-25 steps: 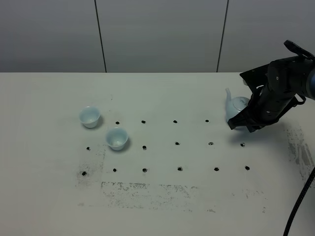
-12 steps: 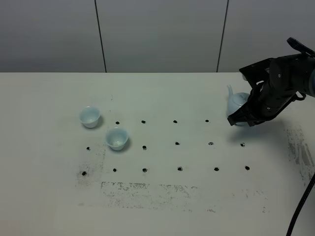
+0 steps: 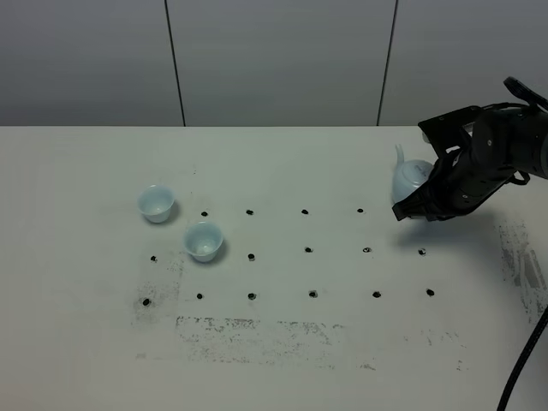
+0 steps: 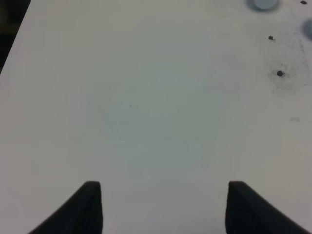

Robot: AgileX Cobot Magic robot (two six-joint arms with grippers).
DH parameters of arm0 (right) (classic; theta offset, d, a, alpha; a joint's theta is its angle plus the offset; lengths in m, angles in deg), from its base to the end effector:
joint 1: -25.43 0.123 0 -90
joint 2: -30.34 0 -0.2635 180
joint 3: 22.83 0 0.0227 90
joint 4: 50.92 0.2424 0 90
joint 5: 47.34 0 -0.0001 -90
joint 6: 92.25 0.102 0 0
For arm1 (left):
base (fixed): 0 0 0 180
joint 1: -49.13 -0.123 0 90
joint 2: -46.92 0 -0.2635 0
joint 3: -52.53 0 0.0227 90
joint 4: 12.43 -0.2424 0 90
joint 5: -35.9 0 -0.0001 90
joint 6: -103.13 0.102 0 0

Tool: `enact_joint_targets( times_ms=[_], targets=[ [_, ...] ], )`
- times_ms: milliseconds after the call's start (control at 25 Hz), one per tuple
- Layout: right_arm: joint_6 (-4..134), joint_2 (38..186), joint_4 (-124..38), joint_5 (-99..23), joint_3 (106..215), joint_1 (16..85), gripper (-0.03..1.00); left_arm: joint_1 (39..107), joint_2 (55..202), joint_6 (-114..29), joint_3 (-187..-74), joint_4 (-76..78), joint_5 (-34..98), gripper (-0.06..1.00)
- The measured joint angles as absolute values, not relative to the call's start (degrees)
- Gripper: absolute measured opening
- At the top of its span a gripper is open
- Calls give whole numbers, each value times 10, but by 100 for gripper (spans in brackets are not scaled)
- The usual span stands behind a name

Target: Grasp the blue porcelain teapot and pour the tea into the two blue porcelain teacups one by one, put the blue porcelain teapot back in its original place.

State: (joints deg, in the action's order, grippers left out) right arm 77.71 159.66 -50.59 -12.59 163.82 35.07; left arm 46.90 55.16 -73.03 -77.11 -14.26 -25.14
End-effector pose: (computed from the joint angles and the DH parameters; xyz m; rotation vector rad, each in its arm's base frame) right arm 0.4163 0.0711 0.1209 -0.4640 2.7080 0.0039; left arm 0.0227 0.0037 0.2559 0.0285 2.0891 0.1029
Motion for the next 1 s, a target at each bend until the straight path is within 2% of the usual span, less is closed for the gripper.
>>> enact_joint_targets(
  times_ms=[400,800,1000],
  targets=[
    [774,1580,-491,-196,1607,348,3,469,552,-730,-771,-143,-251,52],
    [775,1552,-470,-311,1532,348,3,469,552,-730,-771,-143,-251,52],
    [774,1521,-471,-314,1524,349,3,469,552,-730,-771,-143,-251,52]
  ],
)
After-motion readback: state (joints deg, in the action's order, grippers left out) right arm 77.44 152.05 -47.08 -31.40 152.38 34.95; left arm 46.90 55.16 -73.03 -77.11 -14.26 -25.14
